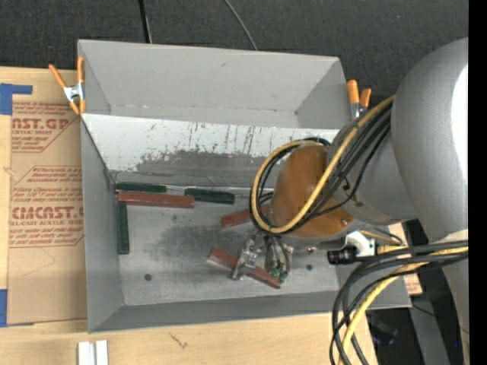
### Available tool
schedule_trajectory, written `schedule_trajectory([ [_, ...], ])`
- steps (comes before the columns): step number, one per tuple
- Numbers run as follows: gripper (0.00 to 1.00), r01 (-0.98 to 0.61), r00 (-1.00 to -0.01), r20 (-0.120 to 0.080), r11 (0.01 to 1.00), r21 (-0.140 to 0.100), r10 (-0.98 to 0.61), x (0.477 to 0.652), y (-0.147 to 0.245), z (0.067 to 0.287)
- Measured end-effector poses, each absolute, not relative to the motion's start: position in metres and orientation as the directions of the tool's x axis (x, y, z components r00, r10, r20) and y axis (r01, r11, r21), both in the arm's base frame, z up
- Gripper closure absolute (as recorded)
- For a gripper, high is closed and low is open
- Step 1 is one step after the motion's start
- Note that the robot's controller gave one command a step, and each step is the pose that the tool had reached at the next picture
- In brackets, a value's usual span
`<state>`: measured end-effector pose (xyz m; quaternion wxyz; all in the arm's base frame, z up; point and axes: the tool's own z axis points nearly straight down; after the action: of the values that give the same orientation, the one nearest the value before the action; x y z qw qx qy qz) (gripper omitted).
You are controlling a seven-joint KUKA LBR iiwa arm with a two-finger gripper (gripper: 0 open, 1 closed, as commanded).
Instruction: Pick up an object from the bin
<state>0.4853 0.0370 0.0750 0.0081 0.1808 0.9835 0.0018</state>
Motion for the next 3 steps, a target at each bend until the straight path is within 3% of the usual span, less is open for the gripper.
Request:
schedule_trajectory([
  [2, 1.00, 0.356, -0.935, -0.007, 0.935, 0.003, 0.356, 0.483, 0.037, 0.080],
  [3, 1.00, 0.355, -0.935, 0.007, 0.935, -0.003, 0.355, 0.480, 0.037, 0.099],
])
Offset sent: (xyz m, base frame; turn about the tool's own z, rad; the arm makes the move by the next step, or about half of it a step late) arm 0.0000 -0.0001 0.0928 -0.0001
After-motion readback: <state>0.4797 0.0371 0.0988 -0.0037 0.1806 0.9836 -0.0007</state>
